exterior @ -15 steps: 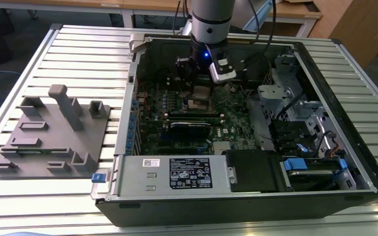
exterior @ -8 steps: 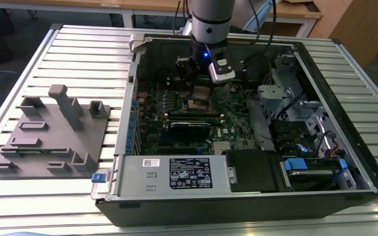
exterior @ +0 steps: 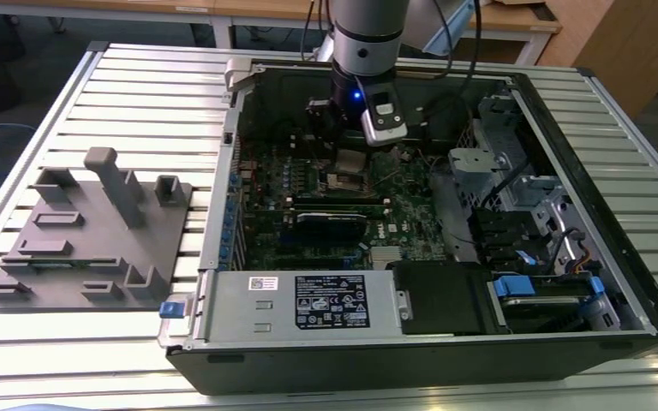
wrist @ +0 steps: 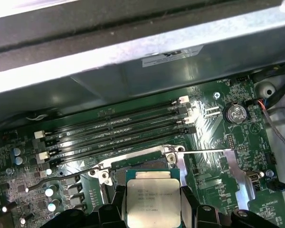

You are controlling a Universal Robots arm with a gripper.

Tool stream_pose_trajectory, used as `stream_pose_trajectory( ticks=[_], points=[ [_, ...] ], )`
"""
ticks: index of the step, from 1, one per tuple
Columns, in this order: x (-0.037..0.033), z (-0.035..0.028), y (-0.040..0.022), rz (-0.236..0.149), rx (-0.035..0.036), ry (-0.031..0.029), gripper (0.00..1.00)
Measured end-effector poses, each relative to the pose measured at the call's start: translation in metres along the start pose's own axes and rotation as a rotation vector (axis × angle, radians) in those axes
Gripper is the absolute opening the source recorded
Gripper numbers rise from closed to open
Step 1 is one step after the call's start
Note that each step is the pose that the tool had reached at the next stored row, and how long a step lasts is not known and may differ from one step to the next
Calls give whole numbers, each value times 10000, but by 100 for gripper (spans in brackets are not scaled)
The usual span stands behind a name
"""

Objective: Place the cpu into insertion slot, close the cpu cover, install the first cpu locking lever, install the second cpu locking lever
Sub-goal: 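Place the cpu into insertion slot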

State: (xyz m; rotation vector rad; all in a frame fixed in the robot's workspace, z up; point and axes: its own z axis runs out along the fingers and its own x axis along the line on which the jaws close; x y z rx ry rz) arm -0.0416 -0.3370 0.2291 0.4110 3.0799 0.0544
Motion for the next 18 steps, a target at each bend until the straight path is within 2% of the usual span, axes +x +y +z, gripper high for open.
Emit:
stream_pose_trajectory(
  ticks=[11, 18],
  points=[
    [0, 1, 0, 388, 12, -15, 54],
    [0, 2, 0, 443, 13, -17, 54]
  ],
)
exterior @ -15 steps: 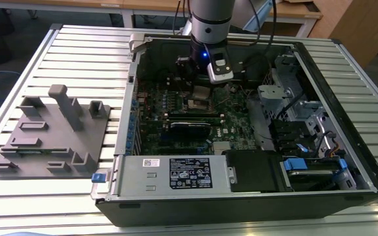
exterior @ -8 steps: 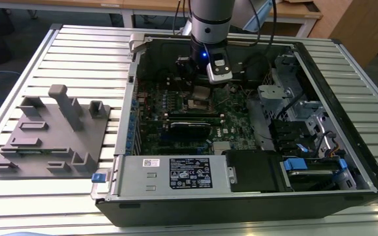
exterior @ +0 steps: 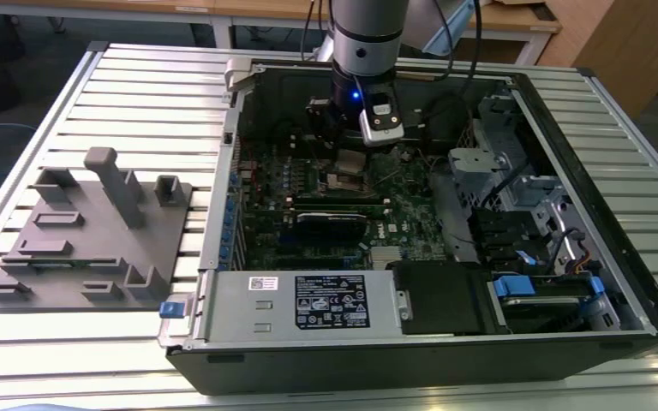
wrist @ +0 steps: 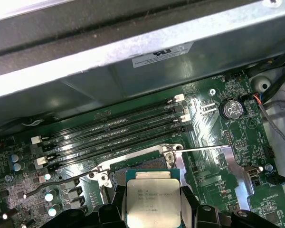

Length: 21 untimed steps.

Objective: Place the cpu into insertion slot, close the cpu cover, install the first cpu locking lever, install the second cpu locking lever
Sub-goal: 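Place the cpu into insertion slot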

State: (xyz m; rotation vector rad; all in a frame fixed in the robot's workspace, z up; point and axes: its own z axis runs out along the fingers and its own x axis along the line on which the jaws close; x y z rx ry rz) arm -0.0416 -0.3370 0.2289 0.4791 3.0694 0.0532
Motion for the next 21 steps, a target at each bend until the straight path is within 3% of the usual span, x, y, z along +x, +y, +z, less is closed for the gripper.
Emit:
stream_pose_trajectory(
  ticks=[10, 21],
  points=[
    [0, 0, 0, 28, 1, -2, 54],
    [0, 6, 0, 1417, 41, -56, 54]
  ],
)
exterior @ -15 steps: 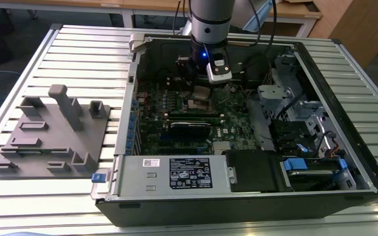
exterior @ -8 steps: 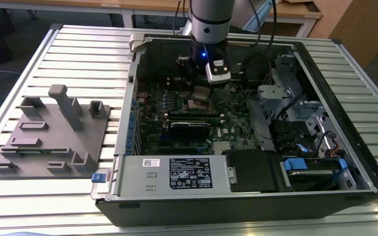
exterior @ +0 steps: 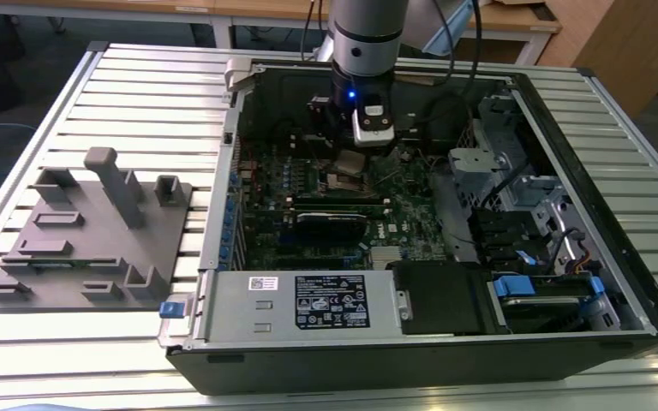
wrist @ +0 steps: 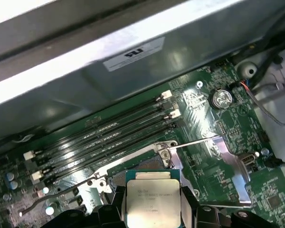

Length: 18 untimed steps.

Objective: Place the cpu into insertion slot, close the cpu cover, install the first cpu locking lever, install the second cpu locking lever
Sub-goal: 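Place the cpu into insertion slot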

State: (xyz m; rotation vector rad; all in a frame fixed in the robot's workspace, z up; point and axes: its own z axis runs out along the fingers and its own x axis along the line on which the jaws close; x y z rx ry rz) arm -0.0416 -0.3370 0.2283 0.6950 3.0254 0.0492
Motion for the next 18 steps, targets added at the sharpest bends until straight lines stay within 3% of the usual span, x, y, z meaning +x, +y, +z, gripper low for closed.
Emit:
stream_pose_trajectory(
  ticks=[12, 18],
  points=[
    [0, 2, 0, 616, 18, -24, 54],
    [0, 5, 0, 1121, 32, -44, 54]
  ],
)
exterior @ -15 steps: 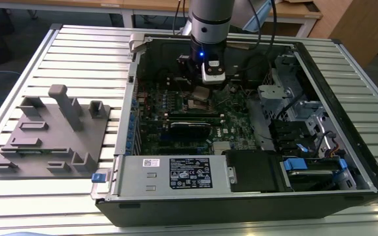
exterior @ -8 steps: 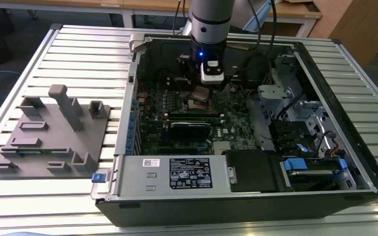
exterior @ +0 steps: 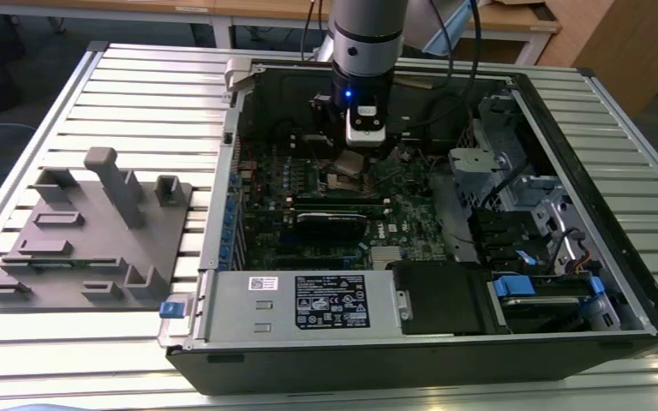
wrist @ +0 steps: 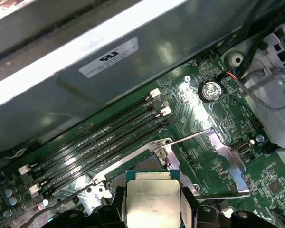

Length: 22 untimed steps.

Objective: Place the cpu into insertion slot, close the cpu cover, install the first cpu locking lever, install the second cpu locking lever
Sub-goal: 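Place the cpu into insertion slot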

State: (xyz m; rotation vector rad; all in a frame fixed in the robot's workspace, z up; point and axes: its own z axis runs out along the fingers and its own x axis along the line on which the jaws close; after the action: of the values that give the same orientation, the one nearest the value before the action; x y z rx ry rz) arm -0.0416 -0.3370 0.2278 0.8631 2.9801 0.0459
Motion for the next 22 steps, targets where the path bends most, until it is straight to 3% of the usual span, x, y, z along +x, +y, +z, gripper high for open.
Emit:
stream_pose_trajectory(
  ticks=[5, 14, 22],
  points=[
    [0, 1, 0, 319, 10, -13, 54],
    [3, 1, -2, 530, 16, -21, 54],
    [3, 5, -2, 1167, 34, -46, 54]
  ],
)
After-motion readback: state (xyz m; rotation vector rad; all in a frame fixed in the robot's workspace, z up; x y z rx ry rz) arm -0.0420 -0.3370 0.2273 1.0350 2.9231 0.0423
